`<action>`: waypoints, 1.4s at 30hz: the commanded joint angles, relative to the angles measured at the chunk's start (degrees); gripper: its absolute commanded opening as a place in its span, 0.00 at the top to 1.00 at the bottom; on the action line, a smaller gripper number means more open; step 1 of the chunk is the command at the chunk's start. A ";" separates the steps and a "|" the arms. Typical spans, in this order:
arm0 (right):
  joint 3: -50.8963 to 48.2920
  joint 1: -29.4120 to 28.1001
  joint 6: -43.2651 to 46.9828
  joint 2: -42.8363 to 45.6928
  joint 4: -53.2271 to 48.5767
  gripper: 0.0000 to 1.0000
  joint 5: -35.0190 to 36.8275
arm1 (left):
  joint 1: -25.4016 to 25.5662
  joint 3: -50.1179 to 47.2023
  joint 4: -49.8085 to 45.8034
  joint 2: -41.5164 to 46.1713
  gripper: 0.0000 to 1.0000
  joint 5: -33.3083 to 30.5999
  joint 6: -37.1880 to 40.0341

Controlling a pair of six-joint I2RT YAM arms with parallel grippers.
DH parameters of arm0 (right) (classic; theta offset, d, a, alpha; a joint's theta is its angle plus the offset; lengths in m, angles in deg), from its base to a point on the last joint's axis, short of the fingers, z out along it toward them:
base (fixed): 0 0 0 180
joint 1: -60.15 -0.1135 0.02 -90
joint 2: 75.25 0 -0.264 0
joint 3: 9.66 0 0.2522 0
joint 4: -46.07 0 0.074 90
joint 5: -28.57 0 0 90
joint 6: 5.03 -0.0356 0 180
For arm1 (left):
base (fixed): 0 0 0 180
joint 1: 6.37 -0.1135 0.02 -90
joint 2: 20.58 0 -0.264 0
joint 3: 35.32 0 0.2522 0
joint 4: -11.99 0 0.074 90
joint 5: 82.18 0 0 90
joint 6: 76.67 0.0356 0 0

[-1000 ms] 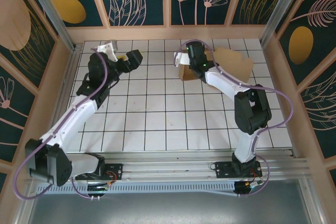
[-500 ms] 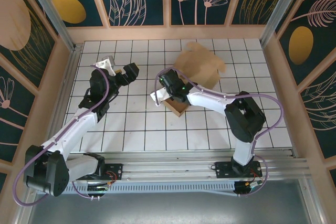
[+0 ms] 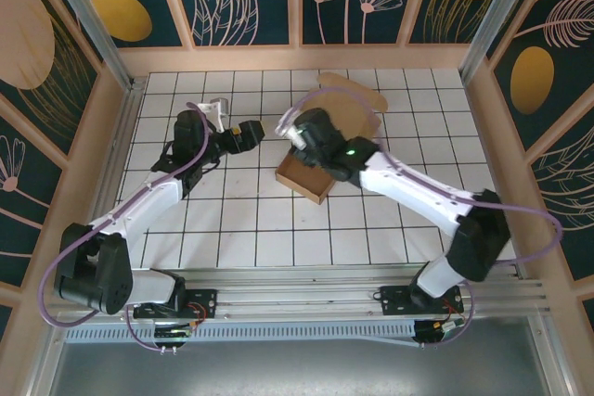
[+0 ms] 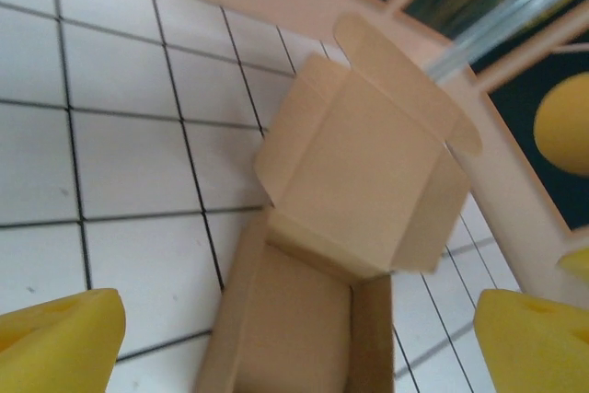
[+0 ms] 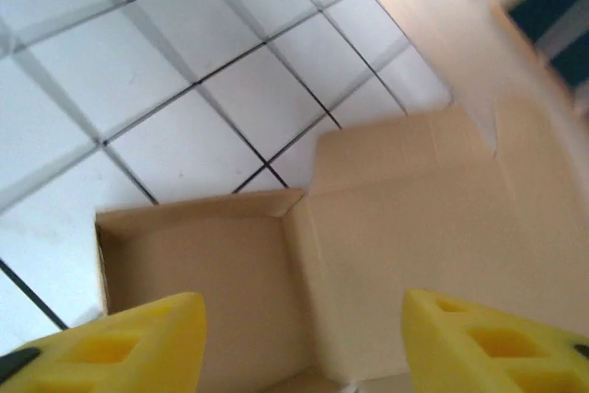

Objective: Fold the paper box

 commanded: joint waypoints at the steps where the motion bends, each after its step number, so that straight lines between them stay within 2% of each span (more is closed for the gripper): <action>1: -7.49 11.63 -56.64 4.81 -9.93 0.47 -11.98 | 1.73 3.58 -8.16 1.26 0.01 4.96 5.00; 2: -11.97 13.64 -60.39 6.23 -7.38 0.48 -17.53 | 2.53 4.91 -11.44 0.97 0.01 3.82 6.99; 6: -23.91 15.86 -67.97 7.72 2.59 0.45 -23.14 | 6.18 8.81 -19.89 -1.72 0.01 0.05 12.43; 11: -24.62 15.95 -66.69 -0.79 7.96 0.43 -26.64 | 6.98 7.72 -18.71 -3.63 0.01 -0.23 11.74; 14: -22.07 15.97 -64.11 -5.59 9.01 0.45 -24.83 | 6.98 7.98 -18.84 -4.73 0.01 -0.63 11.62; 17: -20.59 15.99 -61.58 -8.55 10.19 0.51 -23.40 | 6.98 8.17 -19.12 -5.59 0.01 -1.42 11.53; 21: -16.61 16.00 -52.22 -12.17 7.15 0.59 -16.69 | 6.98 8.51 -18.86 -6.64 0.01 -3.29 10.52; 23: -14.08 17.59 -48.18 -14.10 3.58 0.59 -11.39 | 6.98 8.83 -18.62 -7.41 0.01 -5.35 9.43; 25: -12.40 20.02 -46.52 -14.61 1.60 0.58 -12.11 | 6.98 10.09 -19.53 -8.73 0.01 -9.69 7.88; 28: -14.59 20.79 -50.55 -10.26 5.71 0.52 -19.23 | 6.98 14.19 -21.83 -12.48 0.01 -14.22 7.80; 32: -20.29 18.68 -64.22 -5.53 13.85 0.38 -24.48 | 6.98 16.84 -19.20 -15.47 0.01 -13.26 7.04; 36: -22.51 16.63 -71.40 -5.04 19.08 0.36 -22.88 | 6.98 15.37 -13.05 -15.49 0.01 -11.07 5.19; 39: -21.18 16.61 -73.51 -8.39 17.10 0.33 -21.33 | 6.98 15.61 -12.18 -15.67 0.01 -11.54 5.09; 42: -18.10 16.61 -71.07 -12.37 14.54 0.38 -20.47 | 6.98 15.57 -12.18 -15.26 0.01 -13.05 5.09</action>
